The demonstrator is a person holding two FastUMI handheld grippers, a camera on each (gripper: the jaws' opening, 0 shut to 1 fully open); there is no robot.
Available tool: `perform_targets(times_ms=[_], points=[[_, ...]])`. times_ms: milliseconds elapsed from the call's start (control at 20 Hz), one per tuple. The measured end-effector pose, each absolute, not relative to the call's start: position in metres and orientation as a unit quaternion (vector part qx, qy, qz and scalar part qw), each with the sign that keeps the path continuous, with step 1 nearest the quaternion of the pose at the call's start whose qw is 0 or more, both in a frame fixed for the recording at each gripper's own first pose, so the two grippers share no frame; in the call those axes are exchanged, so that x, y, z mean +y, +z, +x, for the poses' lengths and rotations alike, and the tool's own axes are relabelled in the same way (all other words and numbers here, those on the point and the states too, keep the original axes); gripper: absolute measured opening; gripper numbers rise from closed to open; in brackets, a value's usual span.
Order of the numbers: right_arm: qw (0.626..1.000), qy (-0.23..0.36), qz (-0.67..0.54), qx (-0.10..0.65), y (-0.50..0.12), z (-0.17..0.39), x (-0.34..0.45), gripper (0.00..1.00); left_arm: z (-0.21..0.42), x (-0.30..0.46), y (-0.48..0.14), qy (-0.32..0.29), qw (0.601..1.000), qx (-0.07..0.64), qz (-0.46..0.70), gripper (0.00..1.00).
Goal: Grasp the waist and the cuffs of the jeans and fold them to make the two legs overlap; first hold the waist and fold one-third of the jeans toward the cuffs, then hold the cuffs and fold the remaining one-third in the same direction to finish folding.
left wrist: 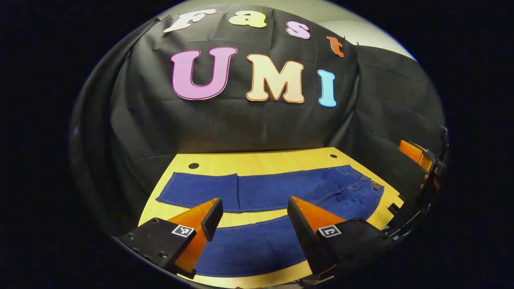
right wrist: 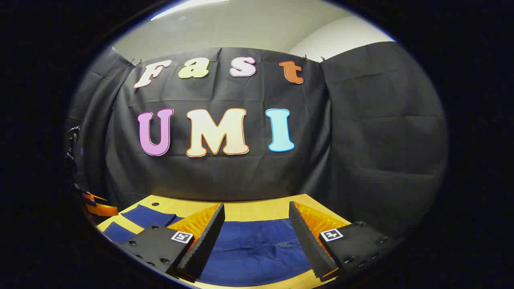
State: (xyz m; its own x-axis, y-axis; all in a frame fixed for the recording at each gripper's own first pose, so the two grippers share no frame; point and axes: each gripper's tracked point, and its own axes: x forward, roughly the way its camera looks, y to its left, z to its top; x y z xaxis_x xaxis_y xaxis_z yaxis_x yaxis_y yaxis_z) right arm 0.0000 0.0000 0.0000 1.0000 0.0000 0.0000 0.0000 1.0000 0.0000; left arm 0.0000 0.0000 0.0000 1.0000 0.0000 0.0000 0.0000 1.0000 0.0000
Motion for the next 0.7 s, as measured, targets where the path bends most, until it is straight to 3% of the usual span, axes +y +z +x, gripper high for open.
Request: perform_targets(times_ms=[700], points=[[1.0,0.017,0.018,0.003,-0.003,-0.004,0.017,0.99,-0.013,0.049,-0.078,-0.068,0.986,0.107,0.109,0.97]])
